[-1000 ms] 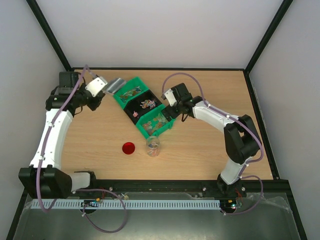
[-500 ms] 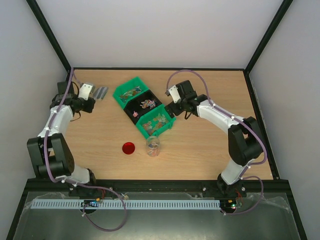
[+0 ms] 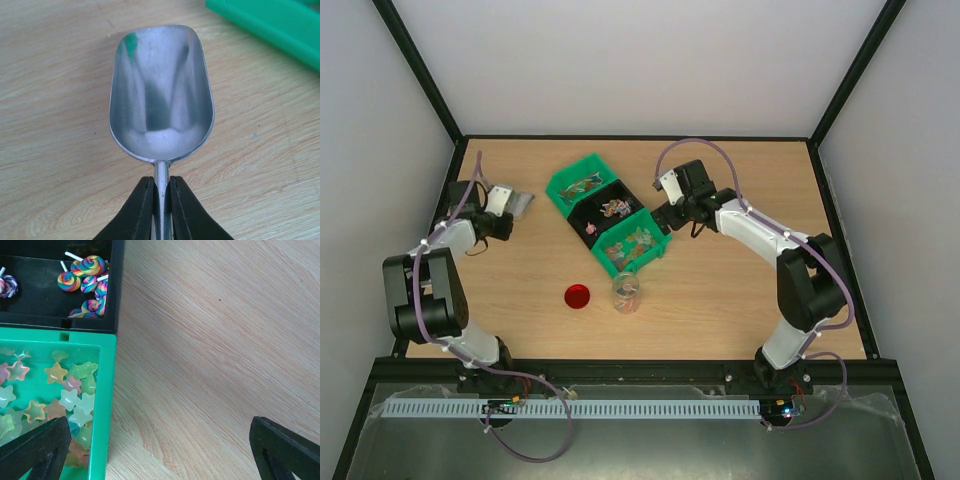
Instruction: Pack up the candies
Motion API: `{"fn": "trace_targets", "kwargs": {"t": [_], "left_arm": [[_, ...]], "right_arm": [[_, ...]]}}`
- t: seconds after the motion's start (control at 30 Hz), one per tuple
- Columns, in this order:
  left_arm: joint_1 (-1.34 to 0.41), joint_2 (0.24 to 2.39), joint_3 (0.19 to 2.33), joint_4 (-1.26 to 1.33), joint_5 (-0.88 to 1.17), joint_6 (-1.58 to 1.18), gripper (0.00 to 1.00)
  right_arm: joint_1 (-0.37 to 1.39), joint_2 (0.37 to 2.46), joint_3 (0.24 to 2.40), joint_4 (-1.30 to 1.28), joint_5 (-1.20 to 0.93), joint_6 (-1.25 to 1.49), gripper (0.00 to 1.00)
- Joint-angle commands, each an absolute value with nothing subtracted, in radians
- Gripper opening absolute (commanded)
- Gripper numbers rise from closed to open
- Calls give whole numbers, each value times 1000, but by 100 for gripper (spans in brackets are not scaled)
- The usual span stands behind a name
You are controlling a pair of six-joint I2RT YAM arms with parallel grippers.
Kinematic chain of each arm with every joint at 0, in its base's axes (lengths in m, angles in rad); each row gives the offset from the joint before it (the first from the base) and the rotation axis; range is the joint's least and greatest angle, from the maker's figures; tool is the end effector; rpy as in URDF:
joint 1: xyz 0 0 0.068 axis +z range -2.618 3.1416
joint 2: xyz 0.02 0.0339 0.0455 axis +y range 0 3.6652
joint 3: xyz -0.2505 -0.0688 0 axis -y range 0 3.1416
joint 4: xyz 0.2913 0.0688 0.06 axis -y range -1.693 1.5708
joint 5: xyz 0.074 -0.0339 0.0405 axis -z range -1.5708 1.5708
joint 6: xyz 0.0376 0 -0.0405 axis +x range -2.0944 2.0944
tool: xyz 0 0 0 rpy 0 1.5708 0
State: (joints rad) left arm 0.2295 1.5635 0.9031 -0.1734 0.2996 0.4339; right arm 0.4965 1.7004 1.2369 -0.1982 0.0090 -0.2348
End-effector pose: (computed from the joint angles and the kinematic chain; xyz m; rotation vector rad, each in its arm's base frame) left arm 0.3520 0.0708 0.1513 0.3765 2.3269 -0.0399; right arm 0.3763 0.2035 0.2168 -0.7948 2.0897 0.1326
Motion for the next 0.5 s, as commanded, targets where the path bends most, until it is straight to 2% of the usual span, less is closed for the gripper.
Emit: {"fn": "trace_targets", "kwargs": {"t": [0.0,0.17,0.3,0.47], "left_arm": [[229,1593,865,-96,267,460,2],[233,1592,821,-83,268,470,5],[242,1587,792,-87,293,477,13],[254,1585,767,-99,311,487,17]], "right_arm": [[489,1670,1253,-219,6,-220,99],[489,1669,1253,-217,5,-217,99],[488,1661,1254,-216,-2,-214,99],[485,1644,1256,-213,-6,-213,99]]}}
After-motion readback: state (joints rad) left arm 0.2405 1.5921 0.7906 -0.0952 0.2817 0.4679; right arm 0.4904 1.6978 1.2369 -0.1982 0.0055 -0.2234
